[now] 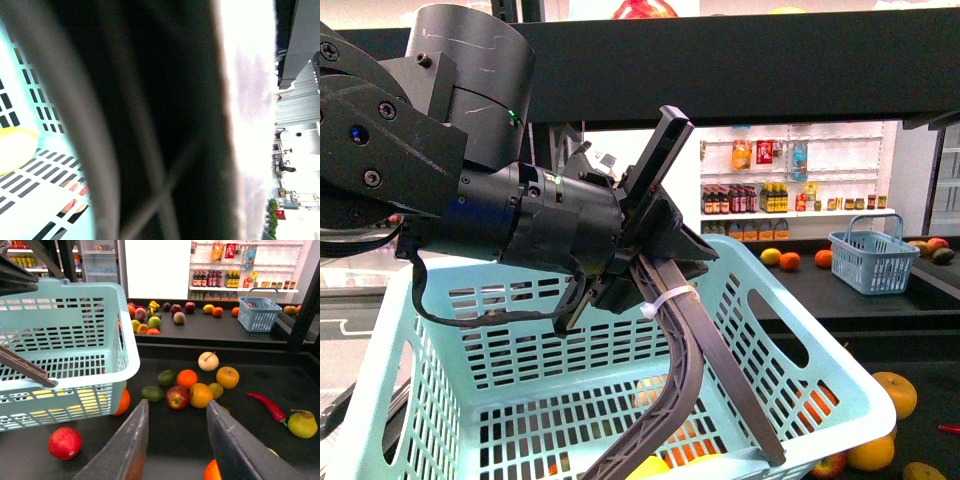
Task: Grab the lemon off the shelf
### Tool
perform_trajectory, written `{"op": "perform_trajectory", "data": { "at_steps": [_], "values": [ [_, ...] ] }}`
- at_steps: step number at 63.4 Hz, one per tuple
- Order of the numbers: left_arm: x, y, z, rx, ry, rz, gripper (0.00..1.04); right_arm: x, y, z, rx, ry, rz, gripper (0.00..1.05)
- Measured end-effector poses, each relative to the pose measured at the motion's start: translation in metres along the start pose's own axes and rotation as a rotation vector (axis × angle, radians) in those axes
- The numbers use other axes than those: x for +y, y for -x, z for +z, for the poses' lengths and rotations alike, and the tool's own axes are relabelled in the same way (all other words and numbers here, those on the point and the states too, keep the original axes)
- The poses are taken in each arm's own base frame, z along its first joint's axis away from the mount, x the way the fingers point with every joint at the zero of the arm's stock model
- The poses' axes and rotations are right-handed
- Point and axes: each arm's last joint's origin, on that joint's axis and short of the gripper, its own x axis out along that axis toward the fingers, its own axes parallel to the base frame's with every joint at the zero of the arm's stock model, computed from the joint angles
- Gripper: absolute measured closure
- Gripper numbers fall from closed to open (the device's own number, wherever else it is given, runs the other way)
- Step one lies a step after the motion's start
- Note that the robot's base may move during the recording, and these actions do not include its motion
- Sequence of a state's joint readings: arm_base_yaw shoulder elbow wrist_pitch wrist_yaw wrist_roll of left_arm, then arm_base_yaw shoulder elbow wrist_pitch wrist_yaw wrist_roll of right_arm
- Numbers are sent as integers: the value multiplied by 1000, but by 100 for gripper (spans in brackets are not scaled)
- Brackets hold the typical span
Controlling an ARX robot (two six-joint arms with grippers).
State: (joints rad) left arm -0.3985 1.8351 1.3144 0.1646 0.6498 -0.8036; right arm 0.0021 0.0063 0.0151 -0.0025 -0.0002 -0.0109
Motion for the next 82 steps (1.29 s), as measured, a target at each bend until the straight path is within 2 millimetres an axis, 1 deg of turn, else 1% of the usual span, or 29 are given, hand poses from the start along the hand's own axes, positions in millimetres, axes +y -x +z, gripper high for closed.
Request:
{"op": "perform_trajectory", "data": {
  "at_steps": [1, 2, 6, 13, 18, 22, 25, 30, 39, 45, 46, 50, 58, 63, 68, 72, 76, 82],
  "values": [
    [0, 0, 0, 0, 0, 0, 93, 0, 0, 0, 0, 0, 0, 42],
    [0, 0, 0, 0, 0, 0, 93, 0, 0, 0, 0, 0, 0, 36],
    [0, 0, 0, 1, 0, -1, 93, 0, 0, 0, 0, 0, 0, 24],
    [0, 0, 0, 0, 0, 0, 93, 0, 0, 0, 0, 0, 0, 7],
    [0, 0, 0, -6, 0, 5, 93, 0, 0, 0, 0, 0, 0, 8],
    [-1, -1, 4, -124, 28, 68, 93, 0, 0, 0, 0, -1, 0, 7],
    [-2, 1, 8, -187, 29, 83, 93, 0, 0, 0, 0, -1, 0, 7],
    [1, 8, 20, -294, 40, 95, 93, 0, 0, 0, 0, -1, 0, 7],
    [16, 29, 42, -468, 110, 145, 93, 0, 0, 0, 0, 0, 0, 7],
    [28, 47, 57, -574, 169, 168, 93, 0, 0, 0, 0, -1, 0, 7],
    [34, 57, 64, -620, 192, 174, 93, 0, 0, 0, 0, -1, 0, 7],
    [42, 73, 73, -677, 227, 183, 93, 0, 0, 0, 0, -1, 0, 7],
    [55, 106, 89, -755, 286, 186, 93, 0, 0, 0, 0, -1, 0, 7],
    [62, 131, 98, -807, 308, 191, 93, 0, 0, 0, 0, -1, 0, 7],
    [67, 153, 105, -853, 311, 201, 93, 0, 0, 0, 0, 0, 0, 7],
    [73, 184, 111, -915, 314, 218, 93, 0, 0, 0, 0, -1, 0, 7],
    [81, 207, 111, -956, 330, 237, 93, 0, 0, 0, 0, -1, 0, 7],
    [93, 230, 108, -992, 363, 265, 93, 0, 0, 0, 0, -1, 0, 7]
  ]
}}
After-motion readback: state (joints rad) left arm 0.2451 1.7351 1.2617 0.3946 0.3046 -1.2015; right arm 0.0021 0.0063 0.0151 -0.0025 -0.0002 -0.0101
